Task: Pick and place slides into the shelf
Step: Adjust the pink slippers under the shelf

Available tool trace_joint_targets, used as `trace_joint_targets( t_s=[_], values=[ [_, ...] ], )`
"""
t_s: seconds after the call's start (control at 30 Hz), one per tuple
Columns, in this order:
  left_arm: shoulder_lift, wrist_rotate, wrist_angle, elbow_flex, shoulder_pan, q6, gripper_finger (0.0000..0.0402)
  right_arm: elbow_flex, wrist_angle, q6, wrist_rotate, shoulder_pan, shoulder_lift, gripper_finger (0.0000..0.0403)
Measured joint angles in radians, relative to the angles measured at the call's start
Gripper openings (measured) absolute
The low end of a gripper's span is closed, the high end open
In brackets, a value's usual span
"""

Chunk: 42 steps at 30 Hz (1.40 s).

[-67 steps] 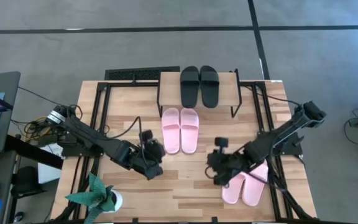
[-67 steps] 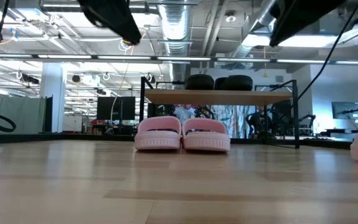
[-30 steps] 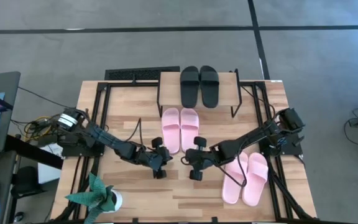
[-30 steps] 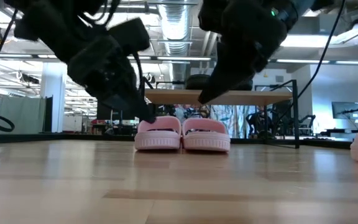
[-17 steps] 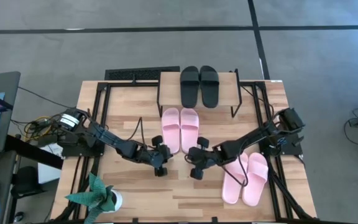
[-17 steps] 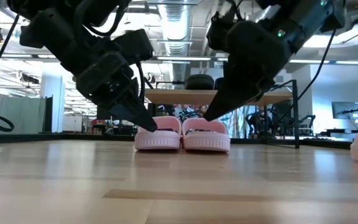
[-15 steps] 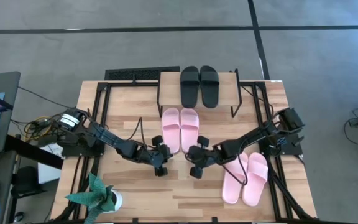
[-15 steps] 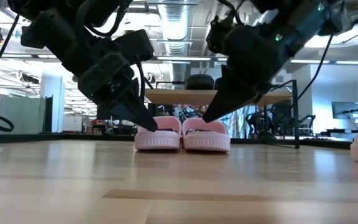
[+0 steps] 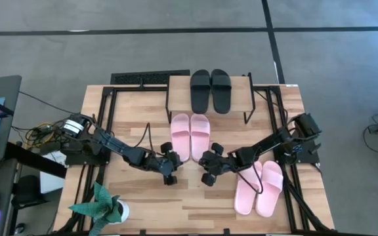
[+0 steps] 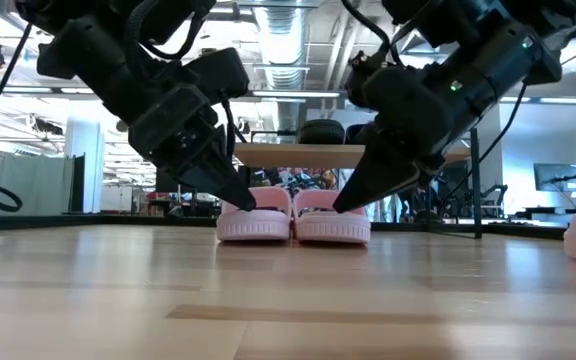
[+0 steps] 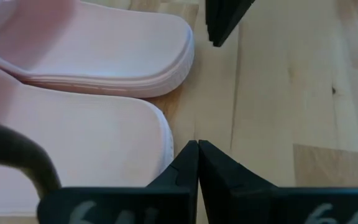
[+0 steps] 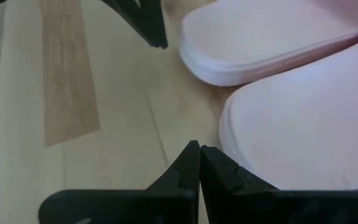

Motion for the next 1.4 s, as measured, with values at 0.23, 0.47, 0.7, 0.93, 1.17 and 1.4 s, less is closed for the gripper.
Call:
trace_joint_targets(
  t_s=[0.23, 0.47, 0.7, 0.93, 1.17, 1.4],
  values=[
    [0.0, 0.029, 0.0, 0.0, 0.022, 0.012, 0.0, 0.0, -0.003, -0.014, -0.005, -0.025, 0.0, 0.0],
    [0.0, 0.054, -0.003, 0.0, 0.035, 0.029, 0.0, 0.0, -0.003, -0.023, -0.015, -0.014, 0.0, 0.0],
    [0.0, 0.081, -0.022, 0.0, 0.039, 0.051, 0.0, 0.0, -0.009, -0.022, -0.015, -0.017, 0.0, 0.0],
    [0.048, 0.109, 0.005, 0.003, 0.05, 0.044, 0.0, 0.001, -0.045, -0.015, -0.012, -0.025, 0.001, 0.0],
    [0.077, 0.106, 0.014, 0.002, 0.049, 0.025, 0.0, -0.011, -0.056, 0.011, -0.016, -0.025, 0.001, 0.0],
    [0.083, 0.099, 0.016, 0.002, 0.062, 0.025, 0.0, -0.013, -0.065, 0.012, -0.017, -0.043, 0.001, 0.0]
  ],
)
